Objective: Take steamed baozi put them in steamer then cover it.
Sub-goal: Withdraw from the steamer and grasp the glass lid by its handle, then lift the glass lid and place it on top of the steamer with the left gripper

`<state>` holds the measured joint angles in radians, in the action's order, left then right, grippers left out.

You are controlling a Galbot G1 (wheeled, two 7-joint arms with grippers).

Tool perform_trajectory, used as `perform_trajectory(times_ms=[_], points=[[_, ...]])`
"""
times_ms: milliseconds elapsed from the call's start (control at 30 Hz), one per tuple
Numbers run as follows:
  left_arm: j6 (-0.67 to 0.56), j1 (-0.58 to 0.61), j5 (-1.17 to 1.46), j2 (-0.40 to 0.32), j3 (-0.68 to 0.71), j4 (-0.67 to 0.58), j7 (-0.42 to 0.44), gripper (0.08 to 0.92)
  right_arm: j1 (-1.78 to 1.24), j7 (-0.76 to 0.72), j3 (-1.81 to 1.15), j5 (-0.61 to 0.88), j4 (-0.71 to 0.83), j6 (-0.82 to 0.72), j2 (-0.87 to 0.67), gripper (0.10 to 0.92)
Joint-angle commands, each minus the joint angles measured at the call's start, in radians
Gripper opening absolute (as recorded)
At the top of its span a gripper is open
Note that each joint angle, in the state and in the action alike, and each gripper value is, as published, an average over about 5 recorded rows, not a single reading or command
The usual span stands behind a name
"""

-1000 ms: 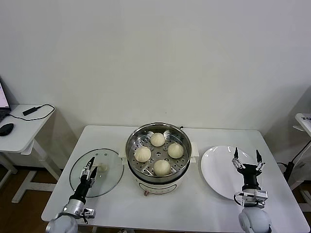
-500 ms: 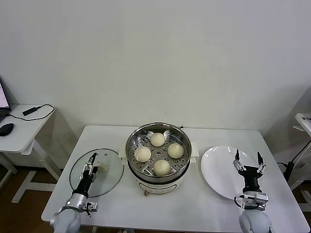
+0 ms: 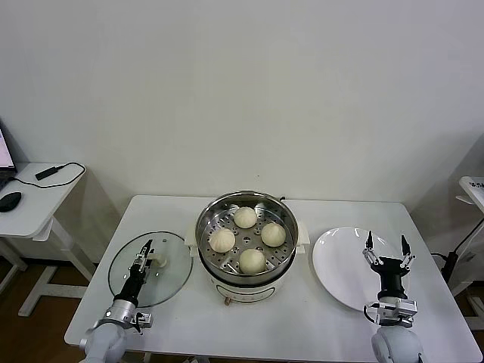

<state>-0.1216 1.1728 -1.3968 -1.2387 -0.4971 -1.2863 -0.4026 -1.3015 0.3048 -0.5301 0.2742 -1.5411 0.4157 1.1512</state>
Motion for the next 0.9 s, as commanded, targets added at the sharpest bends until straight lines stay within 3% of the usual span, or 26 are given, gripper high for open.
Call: perform_trajectory(times_ms=[33, 400, 733, 900], points=[[-0.004, -0.017, 0.018, 0.0, 0.002, 0.029, 0.001, 0.48, 0.001, -0.001, 0.003, -0.011, -0.003, 0.0, 0.005, 0.823], [-0.016, -0.005, 0.141, 0.021, -0.001, -0.015, 0.018, 0.2, 0.004, -0.003, 0.006, -0.022, -0.002, 0.004, 0.01, 0.823], [0.059, 0.104, 0.296, 0.081, -0.126, -0.456, 0.087, 0.189, 0.016, -0.002, 0.017, -0.032, 0.002, 0.003, 0.011, 0.823], [0.155, 0.171, 0.349, 0.118, -0.128, -0.694, 0.176, 0.189, 0.033, -0.001, 0.027, -0.038, 0.007, -0.009, 0.01, 0.823]])
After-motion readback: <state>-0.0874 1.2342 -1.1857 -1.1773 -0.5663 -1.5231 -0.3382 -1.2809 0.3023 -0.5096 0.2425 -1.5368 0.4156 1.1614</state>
